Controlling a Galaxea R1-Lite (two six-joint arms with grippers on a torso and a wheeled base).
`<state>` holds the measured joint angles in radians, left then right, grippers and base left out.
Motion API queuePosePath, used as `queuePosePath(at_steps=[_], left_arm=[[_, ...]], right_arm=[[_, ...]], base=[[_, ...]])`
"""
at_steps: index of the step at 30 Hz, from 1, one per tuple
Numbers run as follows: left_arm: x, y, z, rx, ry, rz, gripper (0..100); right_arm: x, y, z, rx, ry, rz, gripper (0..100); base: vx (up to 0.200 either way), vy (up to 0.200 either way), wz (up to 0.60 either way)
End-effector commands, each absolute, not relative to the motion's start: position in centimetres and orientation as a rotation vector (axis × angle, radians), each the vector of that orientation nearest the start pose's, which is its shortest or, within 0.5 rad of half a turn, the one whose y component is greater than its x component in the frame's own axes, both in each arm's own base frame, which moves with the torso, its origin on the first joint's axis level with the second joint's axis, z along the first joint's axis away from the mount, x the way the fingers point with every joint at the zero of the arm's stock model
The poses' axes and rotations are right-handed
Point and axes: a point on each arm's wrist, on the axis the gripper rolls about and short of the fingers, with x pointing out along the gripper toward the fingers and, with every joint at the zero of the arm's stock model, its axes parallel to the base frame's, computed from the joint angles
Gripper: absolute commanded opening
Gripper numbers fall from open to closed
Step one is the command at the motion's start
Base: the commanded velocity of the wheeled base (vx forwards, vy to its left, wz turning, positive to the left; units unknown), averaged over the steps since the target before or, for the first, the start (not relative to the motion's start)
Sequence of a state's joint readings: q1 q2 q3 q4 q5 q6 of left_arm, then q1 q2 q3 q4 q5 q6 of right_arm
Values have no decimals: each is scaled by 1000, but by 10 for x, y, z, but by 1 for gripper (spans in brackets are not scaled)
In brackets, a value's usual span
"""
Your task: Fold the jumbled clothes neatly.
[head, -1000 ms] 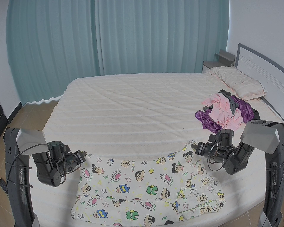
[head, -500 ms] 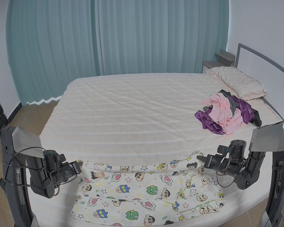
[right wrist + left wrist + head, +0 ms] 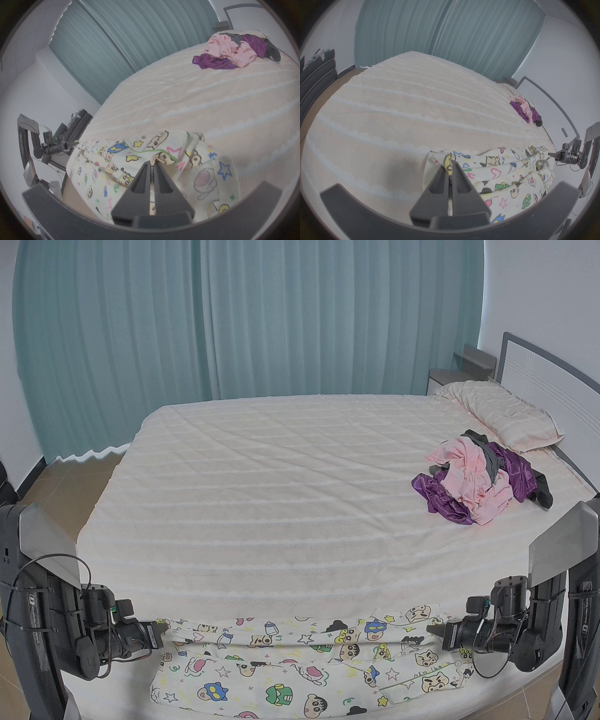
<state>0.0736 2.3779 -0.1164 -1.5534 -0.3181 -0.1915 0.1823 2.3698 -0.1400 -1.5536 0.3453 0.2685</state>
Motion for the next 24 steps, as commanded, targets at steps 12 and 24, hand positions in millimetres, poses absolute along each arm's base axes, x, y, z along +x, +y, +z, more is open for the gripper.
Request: queuePosePath(at_steps=[12, 24], left_arm=[[217, 8, -70, -255, 888, -190, 100], [206, 22, -65, -359, 909, -102, 100]], right_arm=[[227, 48, -64, 224, 859, 364, 0], [219, 44, -32, 308, 796, 337, 100]], base=[[0, 0, 0], [0, 0, 0]])
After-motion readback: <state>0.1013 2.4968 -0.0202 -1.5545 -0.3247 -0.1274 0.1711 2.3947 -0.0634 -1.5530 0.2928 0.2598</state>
